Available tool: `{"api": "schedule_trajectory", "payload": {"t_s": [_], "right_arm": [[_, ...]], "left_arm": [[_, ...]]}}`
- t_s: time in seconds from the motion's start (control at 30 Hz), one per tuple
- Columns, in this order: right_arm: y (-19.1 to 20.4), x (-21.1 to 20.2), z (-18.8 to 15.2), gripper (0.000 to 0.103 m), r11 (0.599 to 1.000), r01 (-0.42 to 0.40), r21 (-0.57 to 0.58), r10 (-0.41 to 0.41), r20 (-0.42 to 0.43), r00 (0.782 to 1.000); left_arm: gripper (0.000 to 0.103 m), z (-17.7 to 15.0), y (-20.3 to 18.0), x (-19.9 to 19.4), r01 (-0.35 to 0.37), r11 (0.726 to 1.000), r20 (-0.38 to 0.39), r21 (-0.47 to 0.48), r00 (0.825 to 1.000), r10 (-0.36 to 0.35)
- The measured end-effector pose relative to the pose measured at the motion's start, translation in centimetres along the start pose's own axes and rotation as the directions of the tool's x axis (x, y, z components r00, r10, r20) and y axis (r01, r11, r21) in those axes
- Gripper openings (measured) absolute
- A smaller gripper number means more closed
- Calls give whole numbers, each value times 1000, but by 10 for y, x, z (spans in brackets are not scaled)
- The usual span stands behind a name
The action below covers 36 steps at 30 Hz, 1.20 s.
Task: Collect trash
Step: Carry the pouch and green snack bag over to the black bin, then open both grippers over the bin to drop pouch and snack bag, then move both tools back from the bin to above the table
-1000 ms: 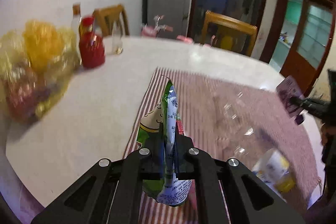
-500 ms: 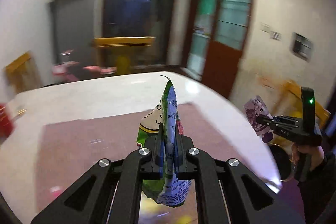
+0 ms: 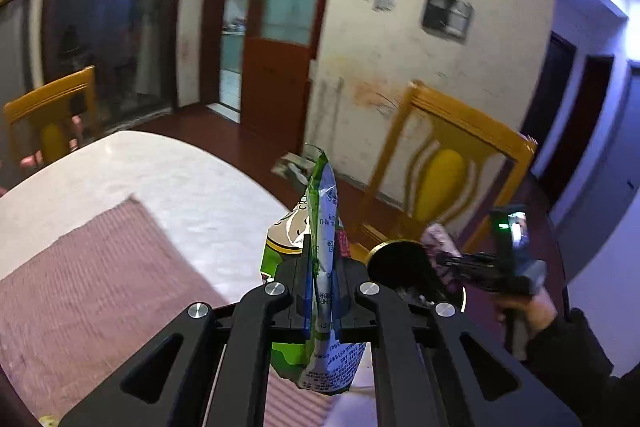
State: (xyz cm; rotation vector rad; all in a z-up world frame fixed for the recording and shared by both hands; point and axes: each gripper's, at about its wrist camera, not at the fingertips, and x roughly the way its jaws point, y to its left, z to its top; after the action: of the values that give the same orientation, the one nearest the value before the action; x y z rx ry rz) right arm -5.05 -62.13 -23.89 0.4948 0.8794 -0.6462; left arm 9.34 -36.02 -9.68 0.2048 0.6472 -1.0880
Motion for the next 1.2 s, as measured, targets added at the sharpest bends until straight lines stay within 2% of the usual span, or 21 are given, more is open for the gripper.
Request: {"api": "schedule_trajectory", "payload": {"t_s": [0.03, 0.07, 0.1, 0.2, 0.37, 0.53, 0.63, 0.67, 0.7, 0.73, 0.77, 0.83, 1.0, 1.07, 1.2], "right_arm": [[-7, 10, -2, 36, 1000, 11, 13, -10, -23, 1000], [-12, 20, -4, 76, 999, 30, 28, -29, -41, 999], [-17, 28, -7, 84, 998, 52, 44, -50, -50, 998], [-38, 36, -17, 84, 988, 87, 128, -80, -61, 995], [-76, -12, -21, 84, 948, 99, 304, -123, 60, 991], [-92, -61, -23, 84, 926, 115, 360, -179, 150, 972], [-96, -77, -29, 84, 921, 102, 376, -181, 181, 967], [-95, -80, -31, 84, 920, 97, 380, -178, 186, 966], [-97, -83, -31, 84, 919, 91, 384, -176, 191, 966], [-98, -86, -32, 84, 918, 85, 388, -173, 196, 965], [-100, -87, -33, 84, 918, 80, 390, -169, 199, 965], [-102, -87, -31, 84, 917, 74, 392, -166, 206, 964], [-97, -101, -30, 84, 919, 57, 389, -161, 240, 957], [-92, -103, -28, 84, 921, 62, 384, -170, 255, 952], [-77, -114, -24, 86, 920, 90, 381, -211, 290, 933]], "left_arm": [[6, 0, -9, 9, 12, 1000, -13, 14, 1000, -12], [6, 0, -17, 16, 22, 999, -22, 23, 1000, -22], [6, 0, -25, 27, 36, 999, -38, 36, 999, -35], [6, -4, -48, 54, 74, 995, -81, 68, 994, -69], [8, -10, -92, 114, 156, 981, -171, 120, 976, -134], [9, -25, -146, 195, 241, 959, -293, 148, 937, -191], [9, -42, -164, 241, 242, 961, -368, 132, 913, -179], [13, -49, -168, 256, 236, 964, -399, 121, 901, -171], [24, -54, -171, 266, 227, 967, -420, 117, 893, -159], [66, -62, -174, 277, 211, 971, -448, 108, 883, -143], [96, -67, -175, 282, 198, 976, -453, 94, 881, -135], [97, -74, -174, 281, 168, 983, -439, 68, 890, -122], [97, -70, -175, 269, 169, 983, -413, 74, 902, -124], [97, -64, -174, 260, 166, 984, -383, 69, 915, -128], [97, -45, -162, 215, 118, 987, -276, 108, 957, -84]]}}
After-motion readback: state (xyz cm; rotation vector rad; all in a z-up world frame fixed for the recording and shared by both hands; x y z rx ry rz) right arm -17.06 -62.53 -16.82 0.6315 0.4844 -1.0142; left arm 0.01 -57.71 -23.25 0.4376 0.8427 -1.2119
